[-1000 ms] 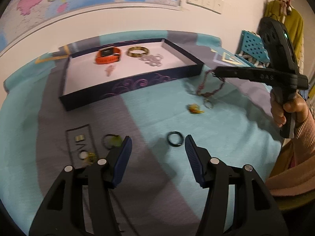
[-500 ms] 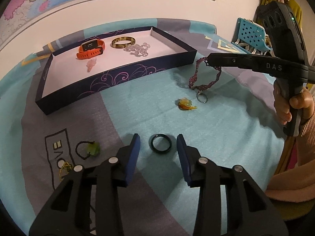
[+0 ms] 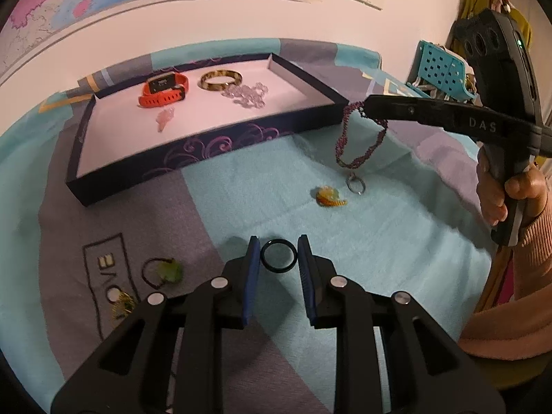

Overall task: Organize jewelry
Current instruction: 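Carry the beaded bracelet with the right tool while the left tool carries the black ring into the box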

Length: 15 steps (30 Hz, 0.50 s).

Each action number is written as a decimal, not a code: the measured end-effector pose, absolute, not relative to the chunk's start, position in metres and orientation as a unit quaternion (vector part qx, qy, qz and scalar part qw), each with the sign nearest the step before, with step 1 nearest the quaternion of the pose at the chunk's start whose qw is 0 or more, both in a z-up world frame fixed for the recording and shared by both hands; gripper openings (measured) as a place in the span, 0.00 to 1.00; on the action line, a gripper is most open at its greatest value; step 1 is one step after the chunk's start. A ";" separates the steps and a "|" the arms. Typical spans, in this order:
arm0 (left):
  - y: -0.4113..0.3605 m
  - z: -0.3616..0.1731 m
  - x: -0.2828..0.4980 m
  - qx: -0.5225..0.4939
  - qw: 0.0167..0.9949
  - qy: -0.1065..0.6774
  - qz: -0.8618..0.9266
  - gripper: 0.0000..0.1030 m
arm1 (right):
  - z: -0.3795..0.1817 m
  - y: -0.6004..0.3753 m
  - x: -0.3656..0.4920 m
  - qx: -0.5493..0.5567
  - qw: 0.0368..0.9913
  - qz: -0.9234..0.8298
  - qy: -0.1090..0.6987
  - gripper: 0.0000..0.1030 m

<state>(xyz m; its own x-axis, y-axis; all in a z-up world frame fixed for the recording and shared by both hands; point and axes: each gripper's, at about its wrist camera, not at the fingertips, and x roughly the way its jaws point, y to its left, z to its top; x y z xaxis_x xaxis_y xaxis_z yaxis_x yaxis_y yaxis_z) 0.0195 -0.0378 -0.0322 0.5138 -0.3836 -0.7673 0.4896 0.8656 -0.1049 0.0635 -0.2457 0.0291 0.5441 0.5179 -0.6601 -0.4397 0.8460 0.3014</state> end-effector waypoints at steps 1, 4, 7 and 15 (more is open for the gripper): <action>-0.037 -0.030 0.020 0.061 0.869 0.422 -0.250 0.22 | 0.031 -0.245 0.064 0.049 0.878 0.274 0.390 0.03; -0.031 -0.020 0.025 0.051 0.876 0.411 -0.248 0.22 | 0.036 -0.243 0.065 0.044 0.880 0.276 0.385 0.03; -0.027 -0.012 0.029 0.047 0.881 0.402 -0.244 0.22 | 0.040 -0.241 0.067 0.041 0.881 0.278 0.381 0.03; -0.021 0.007 0.046 0.046 0.892 0.383 -0.235 0.22 | 0.052 -0.236 0.077 0.033 0.885 0.283 0.369 0.03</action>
